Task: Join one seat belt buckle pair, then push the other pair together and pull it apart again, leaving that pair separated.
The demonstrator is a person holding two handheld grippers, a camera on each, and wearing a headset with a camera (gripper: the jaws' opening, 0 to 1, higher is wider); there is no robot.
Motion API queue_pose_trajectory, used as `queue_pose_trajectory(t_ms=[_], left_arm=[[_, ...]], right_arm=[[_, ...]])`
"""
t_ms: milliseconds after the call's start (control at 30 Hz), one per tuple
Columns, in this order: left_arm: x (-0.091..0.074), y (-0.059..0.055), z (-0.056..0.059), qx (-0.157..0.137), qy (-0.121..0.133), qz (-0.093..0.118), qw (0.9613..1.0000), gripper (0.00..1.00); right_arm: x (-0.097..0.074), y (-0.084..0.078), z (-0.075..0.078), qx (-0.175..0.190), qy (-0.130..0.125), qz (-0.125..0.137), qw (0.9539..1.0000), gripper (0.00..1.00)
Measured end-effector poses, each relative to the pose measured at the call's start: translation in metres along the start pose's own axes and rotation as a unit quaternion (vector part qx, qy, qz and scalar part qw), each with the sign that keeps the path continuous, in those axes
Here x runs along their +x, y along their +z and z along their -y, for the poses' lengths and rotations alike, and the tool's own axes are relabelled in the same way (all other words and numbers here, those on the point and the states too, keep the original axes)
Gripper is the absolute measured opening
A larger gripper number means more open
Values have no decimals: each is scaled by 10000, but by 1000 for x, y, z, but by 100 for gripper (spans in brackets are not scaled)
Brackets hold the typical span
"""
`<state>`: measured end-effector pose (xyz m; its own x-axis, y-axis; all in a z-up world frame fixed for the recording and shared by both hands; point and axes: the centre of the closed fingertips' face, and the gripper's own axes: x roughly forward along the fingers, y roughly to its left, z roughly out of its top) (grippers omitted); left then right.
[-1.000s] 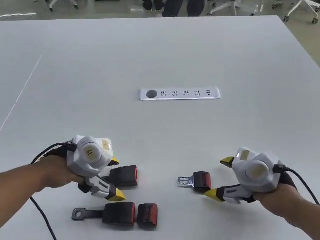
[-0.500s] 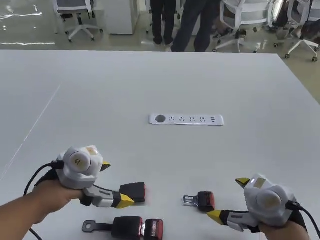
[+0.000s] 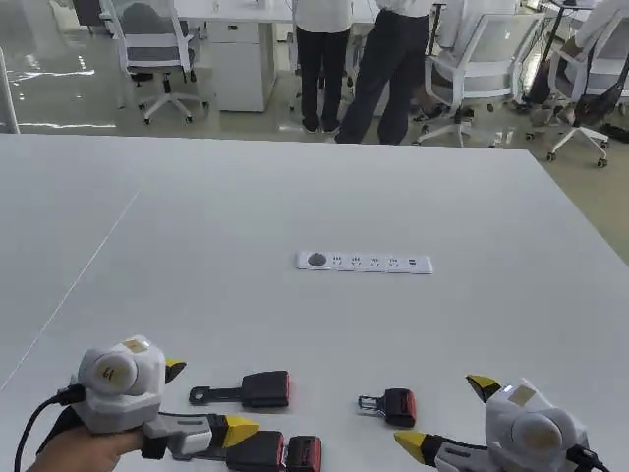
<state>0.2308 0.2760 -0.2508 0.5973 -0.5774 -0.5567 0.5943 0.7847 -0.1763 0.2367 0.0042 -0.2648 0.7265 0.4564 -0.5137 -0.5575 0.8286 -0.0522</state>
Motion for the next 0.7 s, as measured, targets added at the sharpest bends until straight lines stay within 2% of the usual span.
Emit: queue_pose_trajectory(t_ms=[100, 200, 267, 367, 533, 600, 700], left_arm=[[-11, -15, 0, -137, 42, 10, 9999, 99], [-20, -22, 2, -307, 55, 117, 9994, 100], [-26, -27, 5, -331, 41, 141, 9993, 100], [-32, -33, 5, -298, 79, 146, 9994, 100], [-48, -40, 4, -389, 208, 308, 9986, 100], [-51, -43, 3, -351, 249, 306, 9986, 100], [-57, -43, -1, -408, 298, 389, 9980, 100]], right_arm=[[-12, -3, -6, 97, -62, 79, 9999, 88], [-19, -9, -9, 142, -120, 78, 9998, 92], [-27, -10, -12, 238, -146, 192, 9994, 94], [-37, -15, -14, 268, -232, 179, 9992, 96], [-48, -24, -16, 457, -370, 211, 9980, 98], [-53, -25, -19, 519, -399, 248, 9975, 98], [-58, -27, -23, 505, -420, 229, 9976, 98]])
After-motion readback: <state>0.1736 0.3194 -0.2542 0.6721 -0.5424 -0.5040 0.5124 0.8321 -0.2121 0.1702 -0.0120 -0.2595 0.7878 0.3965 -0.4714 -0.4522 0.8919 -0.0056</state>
